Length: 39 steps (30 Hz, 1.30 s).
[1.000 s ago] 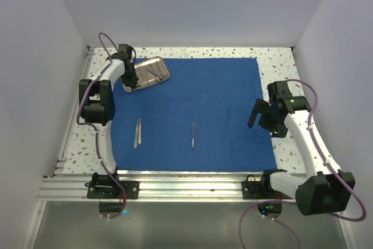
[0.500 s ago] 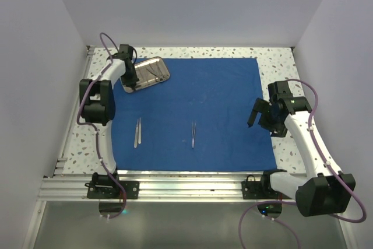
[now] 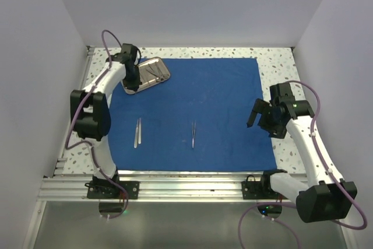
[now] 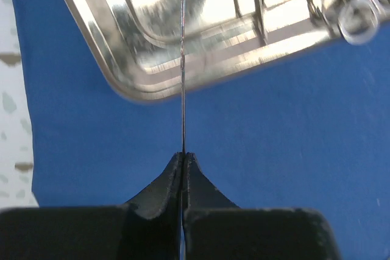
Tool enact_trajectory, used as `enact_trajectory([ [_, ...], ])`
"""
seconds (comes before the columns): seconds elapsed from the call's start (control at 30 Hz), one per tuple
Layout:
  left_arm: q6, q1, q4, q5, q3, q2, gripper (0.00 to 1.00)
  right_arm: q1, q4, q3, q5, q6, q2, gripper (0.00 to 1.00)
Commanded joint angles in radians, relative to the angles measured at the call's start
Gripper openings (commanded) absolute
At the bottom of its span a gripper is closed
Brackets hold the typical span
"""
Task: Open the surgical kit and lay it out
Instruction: Pick up the medical item from the container, then place the medical item in the surgical kit, then pick up the medical item from the container.
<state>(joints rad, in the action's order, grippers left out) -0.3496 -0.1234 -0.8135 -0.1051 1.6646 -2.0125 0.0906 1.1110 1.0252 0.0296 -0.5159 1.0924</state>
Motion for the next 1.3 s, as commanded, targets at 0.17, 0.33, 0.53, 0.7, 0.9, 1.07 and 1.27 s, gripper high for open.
enact_trajectory([
  [0.17,-0.018,-0.094,0.017,0.004,-0.359,0.357,0.0,0.015,-0.007,-0.04,-0.077,-0.024,-0.068,0.98],
  [0.33,-0.071,-0.114,0.034,0.022,-0.61,0.541,0.0,0.029,0.013,-0.056,-0.088,-0.03,-0.104,0.98],
  [0.53,-0.124,-0.156,0.043,0.022,-0.77,0.669,0.0,0.041,0.009,-0.103,-0.109,-0.041,-0.132,0.98],
  [0.7,-0.124,-0.16,0.047,0.015,-0.783,0.69,0.39,0.044,0.0,-0.125,-0.126,-0.05,-0.141,0.98],
  [0.9,-0.095,-0.16,0.016,-0.062,-0.617,0.626,0.62,0.044,0.019,-0.097,-0.103,-0.042,-0.147,0.98],
  [1.07,-0.06,-0.14,0.001,-0.133,-0.363,0.421,0.59,0.044,0.035,-0.088,-0.089,-0.049,-0.161,0.98],
  [1.27,-0.049,-0.067,-0.009,-0.14,-0.035,0.119,0.5,0.046,0.035,-0.096,-0.073,-0.072,-0.184,0.98],
])
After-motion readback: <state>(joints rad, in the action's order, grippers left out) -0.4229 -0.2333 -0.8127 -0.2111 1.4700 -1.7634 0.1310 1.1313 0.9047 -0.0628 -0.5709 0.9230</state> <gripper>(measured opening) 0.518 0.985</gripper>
